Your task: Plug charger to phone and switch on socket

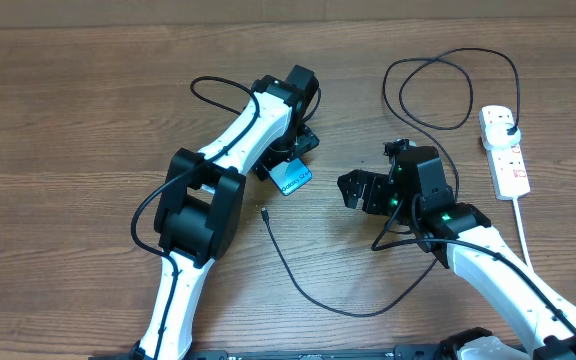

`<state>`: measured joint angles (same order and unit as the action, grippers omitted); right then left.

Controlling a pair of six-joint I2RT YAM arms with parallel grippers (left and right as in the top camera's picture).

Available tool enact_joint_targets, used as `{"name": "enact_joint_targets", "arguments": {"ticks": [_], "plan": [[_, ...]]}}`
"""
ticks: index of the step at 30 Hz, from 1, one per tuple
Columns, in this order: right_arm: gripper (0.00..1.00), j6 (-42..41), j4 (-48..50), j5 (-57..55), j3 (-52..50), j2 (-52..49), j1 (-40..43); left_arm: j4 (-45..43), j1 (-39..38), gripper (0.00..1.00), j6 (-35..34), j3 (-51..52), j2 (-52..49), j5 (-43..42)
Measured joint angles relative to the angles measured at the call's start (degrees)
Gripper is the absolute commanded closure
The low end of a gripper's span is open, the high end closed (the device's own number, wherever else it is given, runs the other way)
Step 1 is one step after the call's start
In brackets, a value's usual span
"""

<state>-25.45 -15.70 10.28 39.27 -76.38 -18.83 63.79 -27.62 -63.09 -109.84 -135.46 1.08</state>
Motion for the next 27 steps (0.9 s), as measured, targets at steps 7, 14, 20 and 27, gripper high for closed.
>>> {"name": "enact_joint_targets", "arguments": {"ticks": [7,14,20,27], "plan": [[0.00,0.02,-0.57,0.00,0.00,0.00,0.00,-0.15,0.00,0.14,0.04,-0.07,-0.07,-0.04],[0.00,0.02,-1.09,0.02,0.00,0.00,0.00,-0.35,-0.15,0.28,0.00,-0.42,-0.26,-0.15],[0.00,0.02,-1.09,0.02,0.00,0.00,0.00,-0.31,-0.15,0.37,0.02,-0.48,-0.31,-0.17],[0.00,0.00,-1.09,0.00,0.00,0.00,0.00,-0.20,-0.15,0.44,0.02,-0.52,-0.31,-0.20]]}}
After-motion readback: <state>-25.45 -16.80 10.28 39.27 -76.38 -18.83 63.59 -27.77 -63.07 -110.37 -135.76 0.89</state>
